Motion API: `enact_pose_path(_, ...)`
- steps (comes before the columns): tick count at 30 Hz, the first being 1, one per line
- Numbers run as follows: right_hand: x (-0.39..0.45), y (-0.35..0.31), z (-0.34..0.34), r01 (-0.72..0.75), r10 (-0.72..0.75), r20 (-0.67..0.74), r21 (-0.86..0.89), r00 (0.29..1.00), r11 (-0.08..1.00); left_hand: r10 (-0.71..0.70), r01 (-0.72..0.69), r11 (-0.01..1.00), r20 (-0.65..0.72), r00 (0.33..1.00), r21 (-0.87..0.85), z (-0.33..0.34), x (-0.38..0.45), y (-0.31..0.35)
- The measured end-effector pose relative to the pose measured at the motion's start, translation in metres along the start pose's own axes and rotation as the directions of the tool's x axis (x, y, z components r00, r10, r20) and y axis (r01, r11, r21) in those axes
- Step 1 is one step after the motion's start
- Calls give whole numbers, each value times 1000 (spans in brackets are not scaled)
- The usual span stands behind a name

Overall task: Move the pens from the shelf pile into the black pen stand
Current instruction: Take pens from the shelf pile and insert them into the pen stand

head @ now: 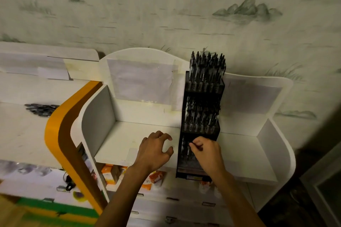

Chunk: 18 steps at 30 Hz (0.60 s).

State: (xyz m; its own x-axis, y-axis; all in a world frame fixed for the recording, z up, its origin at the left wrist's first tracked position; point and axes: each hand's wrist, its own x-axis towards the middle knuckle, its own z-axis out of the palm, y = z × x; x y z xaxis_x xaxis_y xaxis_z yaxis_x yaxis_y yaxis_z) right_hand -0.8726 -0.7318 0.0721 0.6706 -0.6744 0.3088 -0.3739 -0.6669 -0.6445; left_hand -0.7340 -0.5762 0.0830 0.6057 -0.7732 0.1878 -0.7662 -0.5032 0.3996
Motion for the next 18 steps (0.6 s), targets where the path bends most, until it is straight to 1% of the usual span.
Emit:
enact_pose_path(3,-3,-13,-3,89,-89,30,20,996,996,-14,14,1000,-34,999,28,-9,-6,-1)
enact_pose_path(8,-5,-45,7,212,-218,143,56,965,976,-55,64,996,-124,991,66,-34,-27,-12)
enact_pose_path(13,-3,-93,32,309,-319,138,89,938,947,-118,134,988,-182,976,78,-66,-55,-39)
enact_pose_path(15,-3,-116,43,334,-345,151,90,926,938,-142,162,983,-204,969,83,-82,-67,-54)
enact_pose_path(18,-8,-155,64,340,-361,188,136,913,931,-165,198,974,-252,954,112,-106,-87,-86)
